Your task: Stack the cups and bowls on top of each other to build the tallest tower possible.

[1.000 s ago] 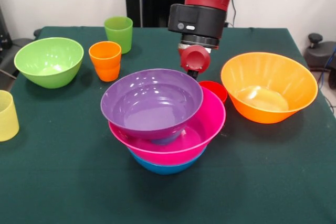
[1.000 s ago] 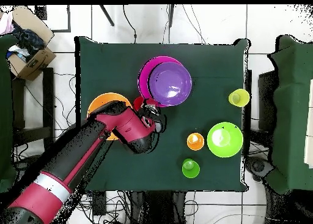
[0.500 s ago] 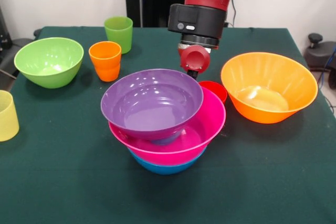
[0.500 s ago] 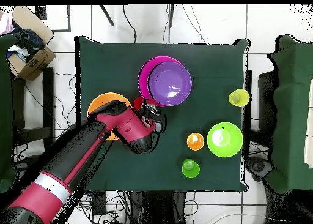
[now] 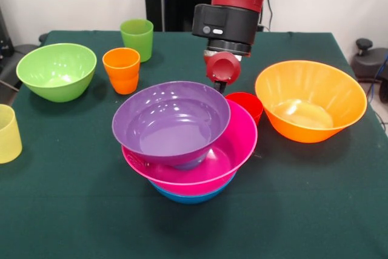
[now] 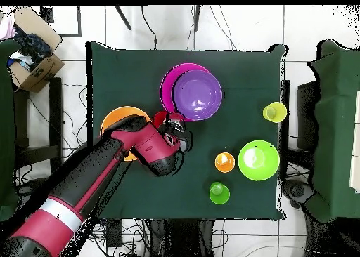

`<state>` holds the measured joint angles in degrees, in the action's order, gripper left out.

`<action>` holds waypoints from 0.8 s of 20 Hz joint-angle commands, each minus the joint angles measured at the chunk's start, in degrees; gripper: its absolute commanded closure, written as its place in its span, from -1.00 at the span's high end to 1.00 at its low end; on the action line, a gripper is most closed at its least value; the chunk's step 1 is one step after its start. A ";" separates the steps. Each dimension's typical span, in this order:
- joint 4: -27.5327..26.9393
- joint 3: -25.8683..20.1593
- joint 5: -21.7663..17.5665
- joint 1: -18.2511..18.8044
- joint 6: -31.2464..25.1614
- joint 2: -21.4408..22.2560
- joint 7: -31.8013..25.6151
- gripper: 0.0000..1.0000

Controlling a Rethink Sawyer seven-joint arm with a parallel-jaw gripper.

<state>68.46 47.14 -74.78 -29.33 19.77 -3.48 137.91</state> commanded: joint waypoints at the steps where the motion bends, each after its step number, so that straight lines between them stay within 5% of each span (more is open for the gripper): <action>1: -4.04 -8.50 1.47 1.18 -1.17 -0.57 -3.51 1.00; 8: -3.79 -7.65 -0.42 0.08 -1.10 -1.23 -1.22 1.00; 16: -2.88 -5.04 -6.23 -3.27 0.88 -3.45 8.33 1.00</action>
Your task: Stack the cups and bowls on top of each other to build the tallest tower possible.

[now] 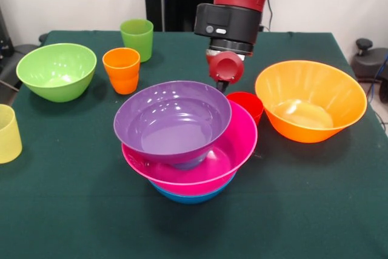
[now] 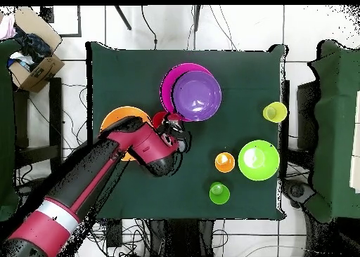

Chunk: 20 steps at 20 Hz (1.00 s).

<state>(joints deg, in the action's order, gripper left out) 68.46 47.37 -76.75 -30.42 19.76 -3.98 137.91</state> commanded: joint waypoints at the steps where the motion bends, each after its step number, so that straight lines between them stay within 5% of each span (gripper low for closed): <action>1: -2.35 -5.26 -4.49 -2.47 1.13 -2.67 8.46 1.00; 20: 1.11 -4.11 -5.93 -3.90 2.74 0.53 7.65 1.00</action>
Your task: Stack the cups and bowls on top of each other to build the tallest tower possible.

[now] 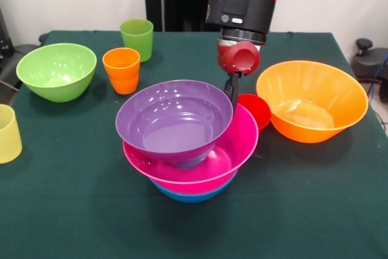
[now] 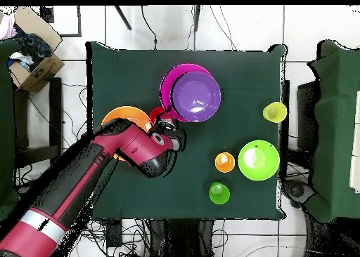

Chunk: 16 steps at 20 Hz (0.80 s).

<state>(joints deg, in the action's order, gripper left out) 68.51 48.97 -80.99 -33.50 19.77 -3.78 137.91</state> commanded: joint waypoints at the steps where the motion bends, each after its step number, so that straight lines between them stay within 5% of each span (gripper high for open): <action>1: 1.10 -5.71 -1.70 -0.74 2.75 0.38 7.42 1.00; 16: 2.02 -4.30 -4.53 -2.18 4.06 -0.66 11.81 1.00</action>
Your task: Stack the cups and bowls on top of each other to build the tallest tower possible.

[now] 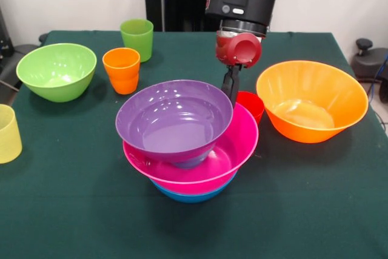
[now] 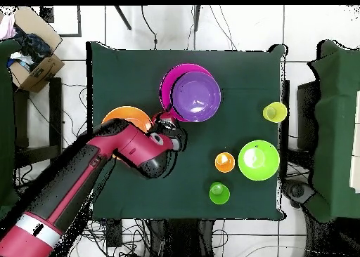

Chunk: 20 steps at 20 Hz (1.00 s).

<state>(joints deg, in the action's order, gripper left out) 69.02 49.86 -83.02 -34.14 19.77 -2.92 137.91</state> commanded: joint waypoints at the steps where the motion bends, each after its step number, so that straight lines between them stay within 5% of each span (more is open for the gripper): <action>1: 1.63 -5.19 -2.62 -1.47 4.12 -1.49 11.84 1.00; 12: 4.62 -5.80 -2.78 -1.73 4.40 -0.57 11.55 1.00; 20: 8.92 -8.91 0.08 -0.20 4.50 3.40 3.91 1.00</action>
<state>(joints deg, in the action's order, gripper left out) 73.55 50.60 -84.76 -35.85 19.79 -1.26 137.91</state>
